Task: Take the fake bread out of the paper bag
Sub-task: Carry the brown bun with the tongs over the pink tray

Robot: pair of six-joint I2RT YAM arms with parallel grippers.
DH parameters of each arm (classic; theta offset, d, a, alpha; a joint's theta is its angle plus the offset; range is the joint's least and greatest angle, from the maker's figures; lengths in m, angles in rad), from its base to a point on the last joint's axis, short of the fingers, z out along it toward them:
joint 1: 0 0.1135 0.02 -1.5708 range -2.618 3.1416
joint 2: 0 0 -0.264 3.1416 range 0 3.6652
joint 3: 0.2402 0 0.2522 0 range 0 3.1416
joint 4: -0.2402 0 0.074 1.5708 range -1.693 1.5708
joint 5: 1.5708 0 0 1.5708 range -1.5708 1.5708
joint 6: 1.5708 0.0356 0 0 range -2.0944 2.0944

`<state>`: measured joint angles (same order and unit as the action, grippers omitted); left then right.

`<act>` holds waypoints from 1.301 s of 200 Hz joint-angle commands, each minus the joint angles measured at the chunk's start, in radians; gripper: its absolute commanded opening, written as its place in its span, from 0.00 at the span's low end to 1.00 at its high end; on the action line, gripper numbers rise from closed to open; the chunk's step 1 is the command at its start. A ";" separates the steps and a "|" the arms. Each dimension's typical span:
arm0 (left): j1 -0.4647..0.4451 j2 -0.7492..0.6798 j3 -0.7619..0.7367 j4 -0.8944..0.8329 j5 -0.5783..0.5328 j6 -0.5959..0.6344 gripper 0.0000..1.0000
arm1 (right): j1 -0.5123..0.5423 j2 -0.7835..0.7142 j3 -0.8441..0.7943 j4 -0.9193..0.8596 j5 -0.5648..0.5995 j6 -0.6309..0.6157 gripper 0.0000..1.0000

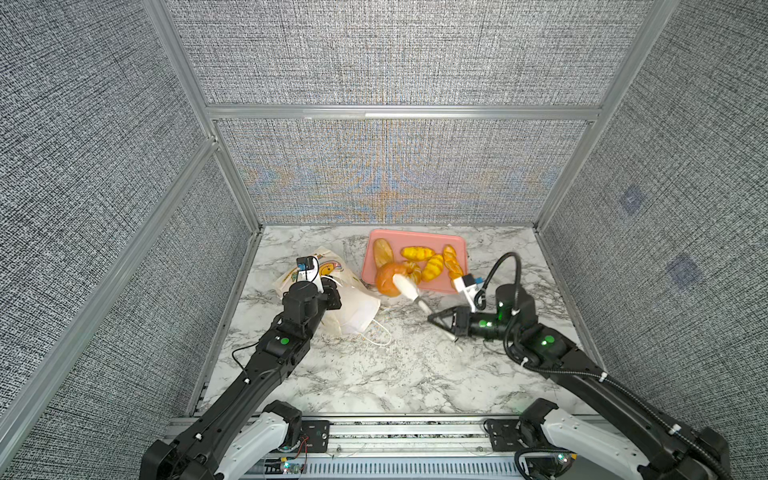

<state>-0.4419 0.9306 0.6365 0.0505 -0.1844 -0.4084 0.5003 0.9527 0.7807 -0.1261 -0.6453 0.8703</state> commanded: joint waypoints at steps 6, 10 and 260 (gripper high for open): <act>0.000 0.001 0.003 0.006 0.005 -0.008 0.00 | -0.129 0.132 0.163 -0.068 -0.116 -0.132 0.00; -0.001 0.001 0.002 0.006 0.006 -0.010 0.00 | -0.145 0.166 0.194 -0.071 -0.116 -0.140 0.00; 0.000 -0.030 -0.063 -0.029 0.036 0.014 0.00 | -0.252 1.295 1.150 -0.432 -0.025 -0.415 0.00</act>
<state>-0.4423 0.9012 0.5682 0.0437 -0.1612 -0.4004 0.2432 2.2124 1.8755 -0.5354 -0.6456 0.4618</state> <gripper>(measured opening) 0.052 0.235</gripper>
